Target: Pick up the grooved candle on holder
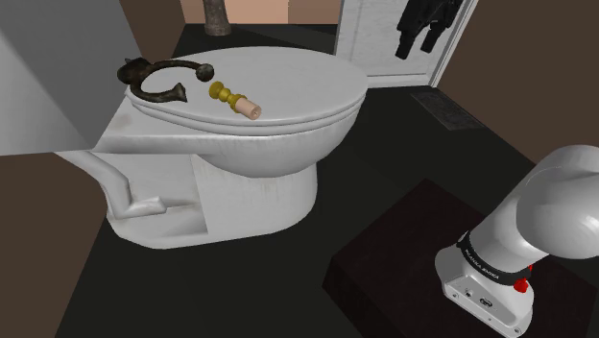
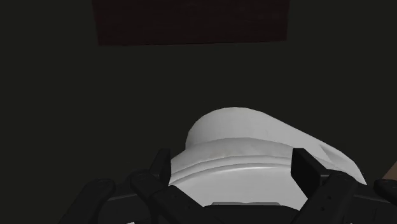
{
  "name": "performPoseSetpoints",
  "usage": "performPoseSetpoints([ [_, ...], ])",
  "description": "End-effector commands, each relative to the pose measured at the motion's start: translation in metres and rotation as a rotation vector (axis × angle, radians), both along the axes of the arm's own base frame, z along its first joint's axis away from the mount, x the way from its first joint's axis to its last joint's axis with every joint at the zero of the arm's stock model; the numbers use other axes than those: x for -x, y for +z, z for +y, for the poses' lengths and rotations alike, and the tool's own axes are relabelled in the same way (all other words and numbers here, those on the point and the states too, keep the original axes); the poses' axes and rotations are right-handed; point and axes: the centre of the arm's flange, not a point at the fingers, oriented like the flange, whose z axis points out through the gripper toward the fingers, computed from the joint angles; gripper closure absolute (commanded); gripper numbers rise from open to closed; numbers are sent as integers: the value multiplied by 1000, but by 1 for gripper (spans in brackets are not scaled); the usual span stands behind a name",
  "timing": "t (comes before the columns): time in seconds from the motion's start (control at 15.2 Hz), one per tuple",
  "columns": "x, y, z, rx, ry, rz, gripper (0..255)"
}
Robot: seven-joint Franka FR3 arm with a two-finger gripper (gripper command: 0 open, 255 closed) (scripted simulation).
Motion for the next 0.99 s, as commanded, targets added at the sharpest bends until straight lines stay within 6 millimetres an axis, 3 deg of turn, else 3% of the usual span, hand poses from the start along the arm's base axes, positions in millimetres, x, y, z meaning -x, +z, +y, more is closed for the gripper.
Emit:
performPoseSetpoints([
  [0.0,-16,-8,21,-9,3,0,0],
  [0.92,-119,-51,160,-68,31,3,0],
])
